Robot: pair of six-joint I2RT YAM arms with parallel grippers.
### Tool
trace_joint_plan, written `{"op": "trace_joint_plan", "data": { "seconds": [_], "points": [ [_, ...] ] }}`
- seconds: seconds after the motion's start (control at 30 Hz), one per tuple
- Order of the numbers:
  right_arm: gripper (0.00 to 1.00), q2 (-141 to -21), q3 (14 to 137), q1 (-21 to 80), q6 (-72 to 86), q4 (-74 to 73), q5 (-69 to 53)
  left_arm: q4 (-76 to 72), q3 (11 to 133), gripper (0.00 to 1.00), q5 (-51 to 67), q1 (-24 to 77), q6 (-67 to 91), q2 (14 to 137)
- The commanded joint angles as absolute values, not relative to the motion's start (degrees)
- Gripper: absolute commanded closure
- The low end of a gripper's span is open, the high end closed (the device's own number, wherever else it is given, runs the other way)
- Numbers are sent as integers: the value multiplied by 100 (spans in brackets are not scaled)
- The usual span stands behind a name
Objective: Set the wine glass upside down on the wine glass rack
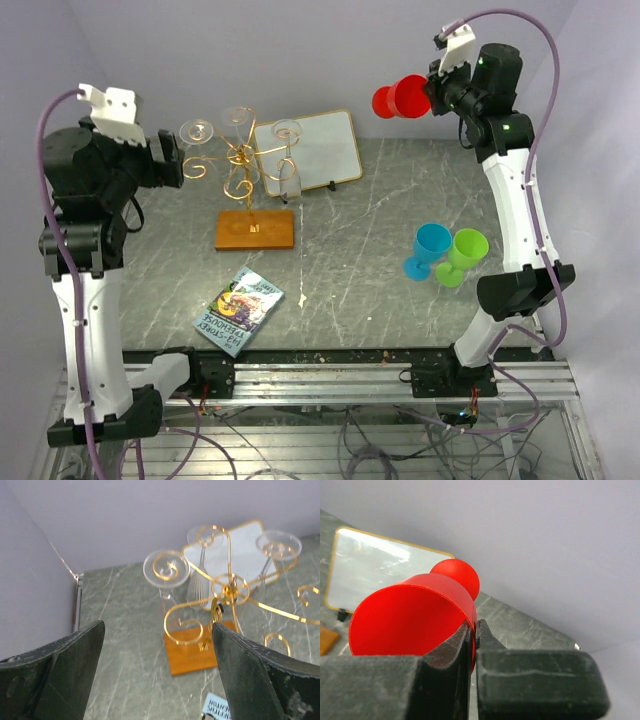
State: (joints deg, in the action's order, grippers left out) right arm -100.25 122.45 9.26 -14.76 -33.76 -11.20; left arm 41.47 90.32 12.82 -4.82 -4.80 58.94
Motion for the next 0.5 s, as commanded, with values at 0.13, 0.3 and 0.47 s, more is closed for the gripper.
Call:
{"op": "trace_joint_plan", "data": {
  "seconds": [0.13,0.3,0.47],
  "points": [
    [100,-10126,13186,1082,-1129,-3428,-1838,3275,9954,3,1531,-550,198,6650],
    [100,-10089,13095,1340,-855,-3256,-2225,3228,10228,0,1822,-550,531,7013],
    [100,-9946,12999,1744,-683,-2983,-2196,3056,10212,0,1811,-552,531,7115]
  ]
}}
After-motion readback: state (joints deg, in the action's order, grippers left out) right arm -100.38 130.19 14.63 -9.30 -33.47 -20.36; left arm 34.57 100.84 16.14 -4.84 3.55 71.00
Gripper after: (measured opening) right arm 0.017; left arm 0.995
